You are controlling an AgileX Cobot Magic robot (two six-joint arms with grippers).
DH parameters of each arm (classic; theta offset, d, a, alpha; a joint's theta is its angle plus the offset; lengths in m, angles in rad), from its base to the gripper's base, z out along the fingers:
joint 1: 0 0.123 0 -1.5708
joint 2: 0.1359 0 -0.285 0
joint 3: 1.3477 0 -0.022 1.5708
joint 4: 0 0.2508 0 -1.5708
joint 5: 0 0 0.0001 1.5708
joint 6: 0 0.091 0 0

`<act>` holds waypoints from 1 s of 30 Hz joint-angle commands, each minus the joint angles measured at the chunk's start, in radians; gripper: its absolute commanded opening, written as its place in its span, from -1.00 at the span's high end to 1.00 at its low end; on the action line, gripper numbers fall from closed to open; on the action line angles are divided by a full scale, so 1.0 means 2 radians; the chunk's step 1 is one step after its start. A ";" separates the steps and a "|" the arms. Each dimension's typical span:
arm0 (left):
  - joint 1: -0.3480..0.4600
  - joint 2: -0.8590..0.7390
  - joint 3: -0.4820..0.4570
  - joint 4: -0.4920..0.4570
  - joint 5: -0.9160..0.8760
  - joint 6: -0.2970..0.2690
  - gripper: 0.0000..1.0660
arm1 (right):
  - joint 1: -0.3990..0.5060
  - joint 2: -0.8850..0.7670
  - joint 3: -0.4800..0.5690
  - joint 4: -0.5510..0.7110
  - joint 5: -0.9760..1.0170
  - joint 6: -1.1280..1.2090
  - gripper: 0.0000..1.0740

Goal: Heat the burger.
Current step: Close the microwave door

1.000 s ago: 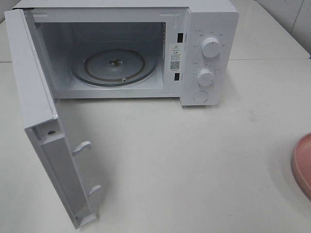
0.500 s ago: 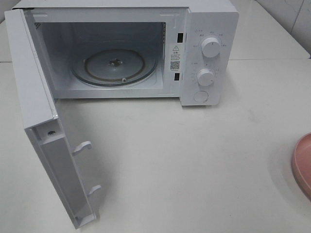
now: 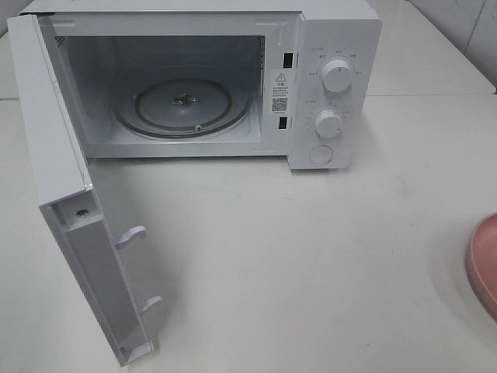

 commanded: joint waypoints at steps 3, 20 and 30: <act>0.002 -0.011 0.002 -0.001 -0.001 -0.002 -0.79 | -0.004 -0.013 0.001 -0.001 -0.003 -0.005 -0.41; 0.002 0.104 -0.025 0.046 -0.090 -0.002 0.25 | -0.004 -0.013 0.001 -0.001 -0.003 -0.005 -0.41; 0.002 0.223 0.017 0.072 -0.261 0.000 1.00 | -0.004 -0.013 0.001 -0.001 -0.003 -0.005 -0.41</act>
